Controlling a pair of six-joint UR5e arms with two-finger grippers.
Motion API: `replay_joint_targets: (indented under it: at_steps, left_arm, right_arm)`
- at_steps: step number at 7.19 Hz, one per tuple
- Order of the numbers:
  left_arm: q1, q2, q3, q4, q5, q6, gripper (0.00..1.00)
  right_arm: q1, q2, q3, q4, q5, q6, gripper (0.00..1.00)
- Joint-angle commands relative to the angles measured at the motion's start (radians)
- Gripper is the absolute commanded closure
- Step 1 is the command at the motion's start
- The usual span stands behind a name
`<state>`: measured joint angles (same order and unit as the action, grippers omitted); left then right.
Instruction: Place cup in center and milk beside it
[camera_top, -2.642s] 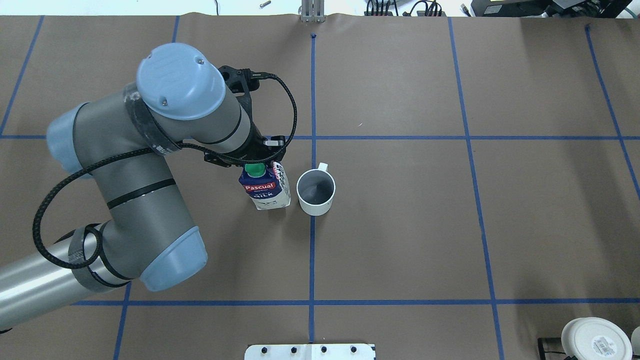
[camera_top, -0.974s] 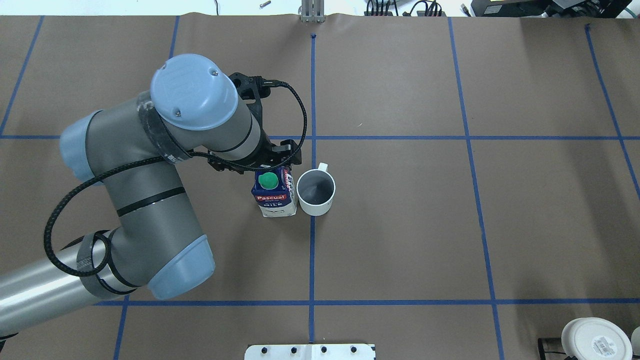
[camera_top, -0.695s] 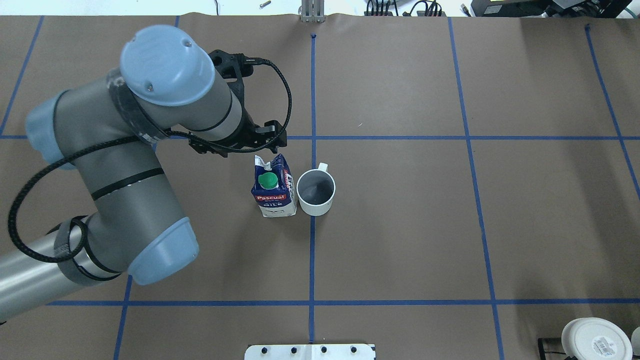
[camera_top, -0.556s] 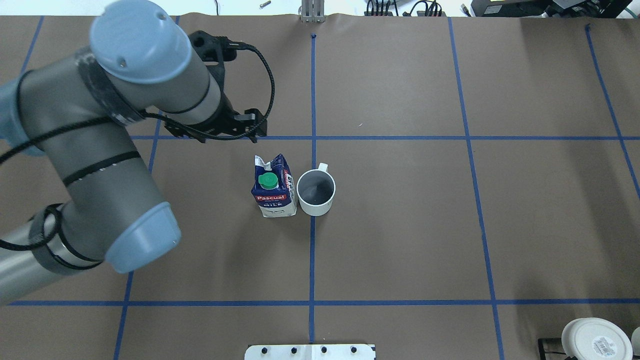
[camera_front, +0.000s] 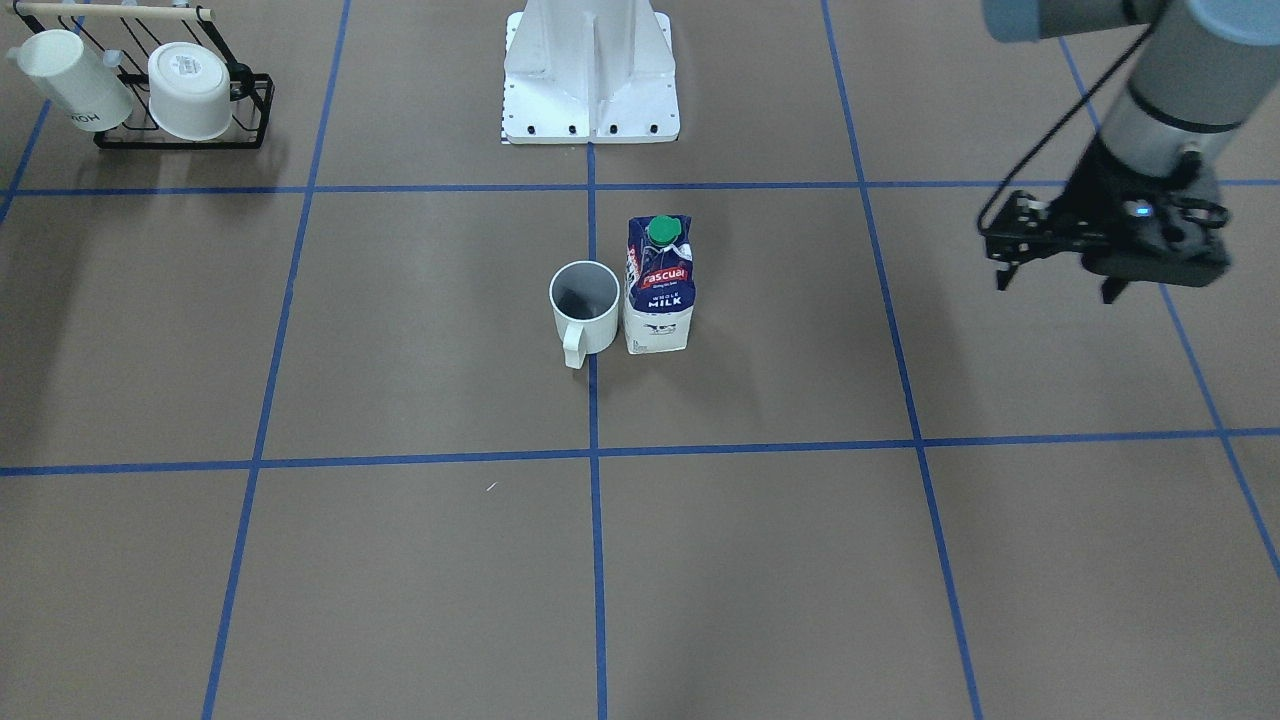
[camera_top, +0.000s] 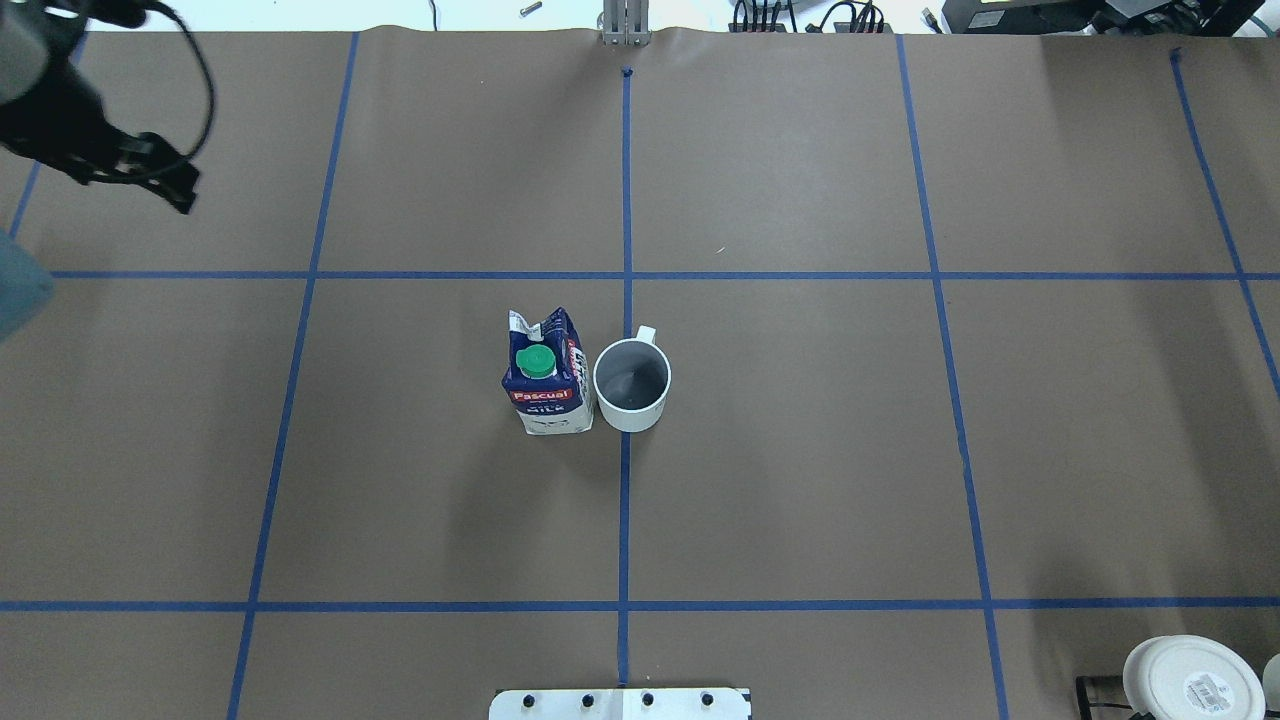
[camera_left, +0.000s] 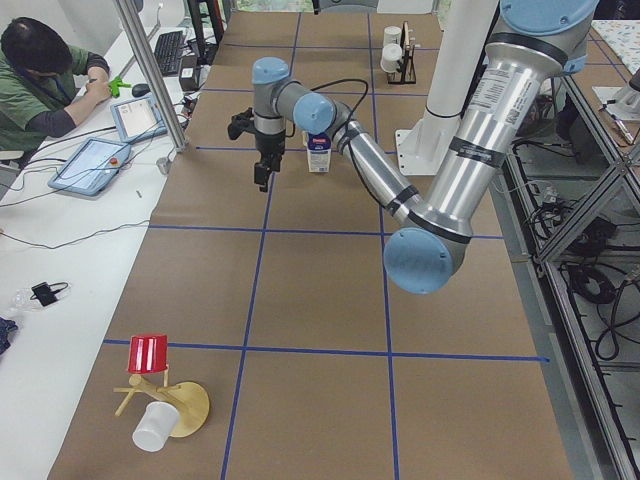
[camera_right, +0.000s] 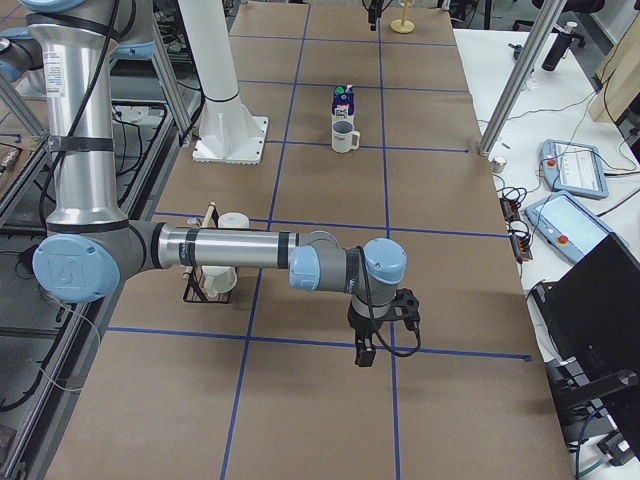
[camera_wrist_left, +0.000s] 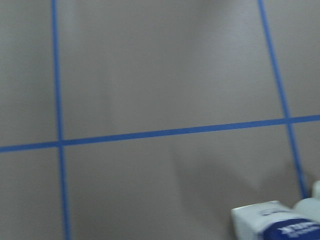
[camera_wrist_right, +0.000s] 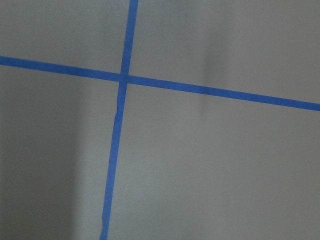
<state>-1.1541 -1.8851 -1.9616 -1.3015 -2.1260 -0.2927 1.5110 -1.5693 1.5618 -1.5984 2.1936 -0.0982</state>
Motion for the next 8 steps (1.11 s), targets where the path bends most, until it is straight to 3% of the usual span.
replay_joint_targets:
  at_steps: [1, 3, 4, 6, 8]
  left_arm:
    - [-0.130, 0.180, 0.146, -0.152, -0.019, 0.202, 0.02]
    - [-0.228, 0.208, 0.326, -0.273, -0.022, 0.202, 0.02]
    - [-0.249, 0.246, 0.352, -0.330, -0.025, 0.208, 0.02]
    - [-0.327, 0.364, 0.349, -0.424, -0.170, 0.246, 0.02]
    - [-0.351, 0.418, 0.294, -0.421, -0.202, 0.238, 0.02]
  right_arm:
    - [-0.002, 0.000, -0.005, 0.000, 0.000, 0.000, 0.00]
    - [0.000, 0.003, -0.025, 0.002, 0.000, 0.000, 0.00]
    - [0.000, 0.003, -0.026, 0.003, 0.000, 0.000, 0.00]
    - [0.000, 0.002, -0.023, 0.003, -0.001, 0.000, 0.00]
    - [0.000, 0.002, -0.023, 0.002, 0.000, 0.003, 0.00]
